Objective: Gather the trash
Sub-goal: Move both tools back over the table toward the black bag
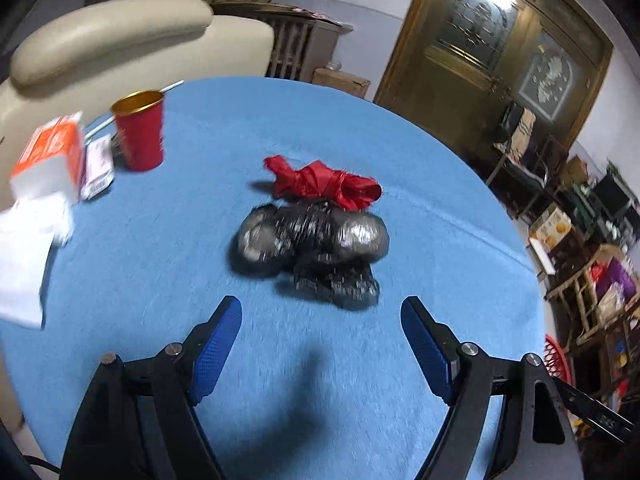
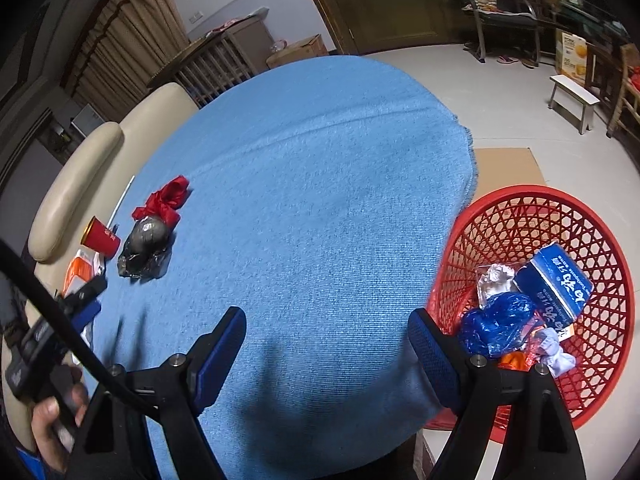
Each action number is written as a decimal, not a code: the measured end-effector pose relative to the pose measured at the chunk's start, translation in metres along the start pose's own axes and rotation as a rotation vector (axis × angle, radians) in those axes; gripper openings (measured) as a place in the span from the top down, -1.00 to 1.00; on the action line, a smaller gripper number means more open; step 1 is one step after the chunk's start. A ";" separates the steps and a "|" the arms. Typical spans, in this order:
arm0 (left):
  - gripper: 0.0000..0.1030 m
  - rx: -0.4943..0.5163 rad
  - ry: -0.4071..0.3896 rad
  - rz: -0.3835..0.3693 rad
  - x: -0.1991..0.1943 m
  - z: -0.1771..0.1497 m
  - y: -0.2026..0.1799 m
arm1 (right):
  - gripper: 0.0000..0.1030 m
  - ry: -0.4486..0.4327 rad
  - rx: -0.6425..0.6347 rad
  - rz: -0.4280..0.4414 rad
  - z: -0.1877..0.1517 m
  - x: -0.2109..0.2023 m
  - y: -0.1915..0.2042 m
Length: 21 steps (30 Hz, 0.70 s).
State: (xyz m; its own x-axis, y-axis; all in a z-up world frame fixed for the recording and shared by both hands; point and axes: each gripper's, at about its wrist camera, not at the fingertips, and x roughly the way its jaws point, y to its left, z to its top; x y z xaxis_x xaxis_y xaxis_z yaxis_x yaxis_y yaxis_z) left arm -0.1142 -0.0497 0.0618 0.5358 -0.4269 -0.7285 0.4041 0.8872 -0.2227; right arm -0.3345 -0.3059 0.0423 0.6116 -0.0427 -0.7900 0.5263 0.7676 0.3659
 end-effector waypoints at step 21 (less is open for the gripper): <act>-0.60 0.178 0.066 0.002 0.071 0.045 -0.005 | -0.67 0.055 0.045 -0.028 0.008 0.027 -0.016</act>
State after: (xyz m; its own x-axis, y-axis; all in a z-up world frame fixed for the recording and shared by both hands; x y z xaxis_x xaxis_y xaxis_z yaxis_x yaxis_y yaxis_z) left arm -0.0449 -0.0921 0.0405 0.4895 -0.4075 -0.7709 0.5307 0.8407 -0.1073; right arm -0.3216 -0.3242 0.0189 0.5632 -0.0278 -0.8258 0.5699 0.7368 0.3639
